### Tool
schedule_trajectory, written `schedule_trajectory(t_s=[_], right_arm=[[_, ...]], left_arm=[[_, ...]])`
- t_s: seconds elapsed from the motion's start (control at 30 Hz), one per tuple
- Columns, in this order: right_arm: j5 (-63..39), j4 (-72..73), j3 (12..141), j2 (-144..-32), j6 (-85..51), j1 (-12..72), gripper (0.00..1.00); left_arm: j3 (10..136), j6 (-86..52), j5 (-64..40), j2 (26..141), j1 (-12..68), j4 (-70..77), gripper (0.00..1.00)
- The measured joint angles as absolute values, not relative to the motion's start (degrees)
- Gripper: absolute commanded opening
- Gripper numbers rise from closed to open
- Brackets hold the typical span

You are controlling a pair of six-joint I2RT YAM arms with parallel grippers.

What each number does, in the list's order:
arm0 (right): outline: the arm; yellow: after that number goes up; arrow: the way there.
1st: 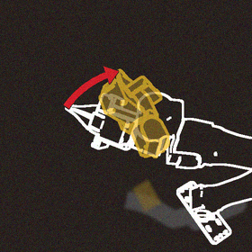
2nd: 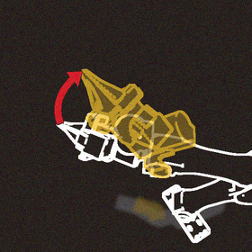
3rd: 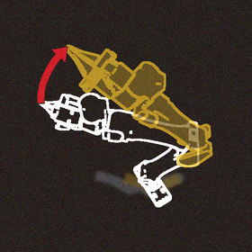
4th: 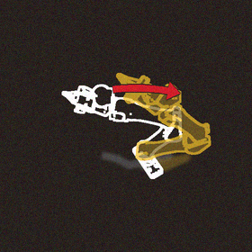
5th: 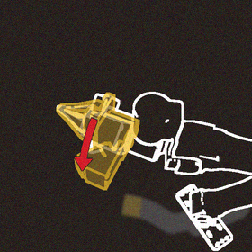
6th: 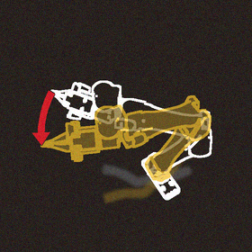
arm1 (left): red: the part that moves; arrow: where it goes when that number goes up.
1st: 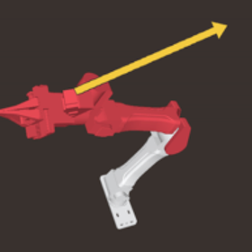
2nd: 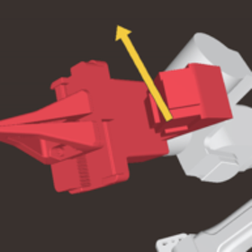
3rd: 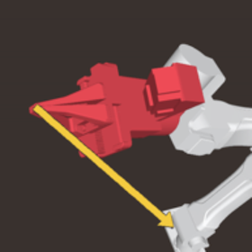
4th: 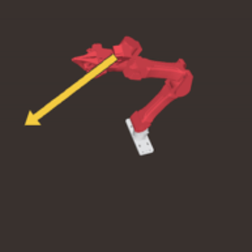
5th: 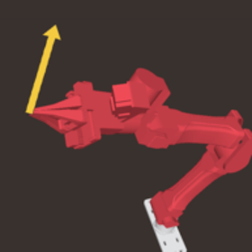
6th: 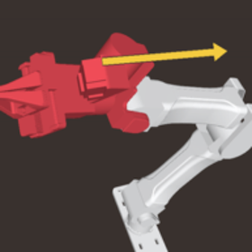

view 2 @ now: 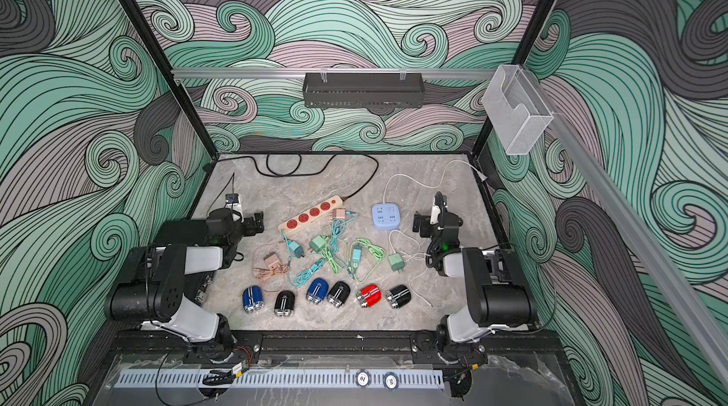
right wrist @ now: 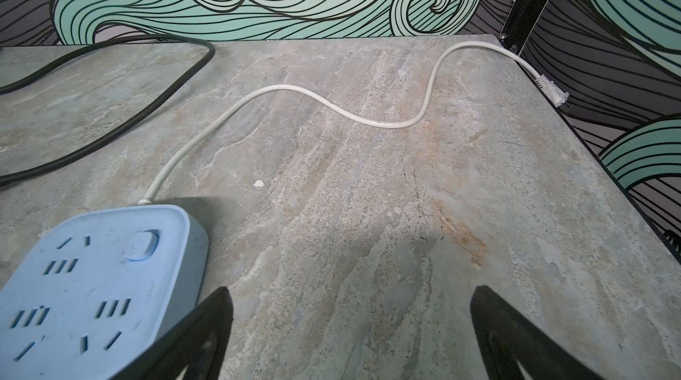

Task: Unplug the electric shaver
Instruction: Reset both arms

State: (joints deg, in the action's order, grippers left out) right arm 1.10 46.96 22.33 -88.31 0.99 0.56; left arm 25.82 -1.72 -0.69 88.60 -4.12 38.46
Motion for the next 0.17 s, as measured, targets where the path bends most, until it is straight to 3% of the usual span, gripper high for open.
schedule_trajectory(t_s=[0.17], right_arm=[[1.0,46.6,22.8,-88.3,1.0,0.6,1.00]], left_arm=[[25.8,-1.7,-0.7,88.6,-4.1,38.2,0.98]])
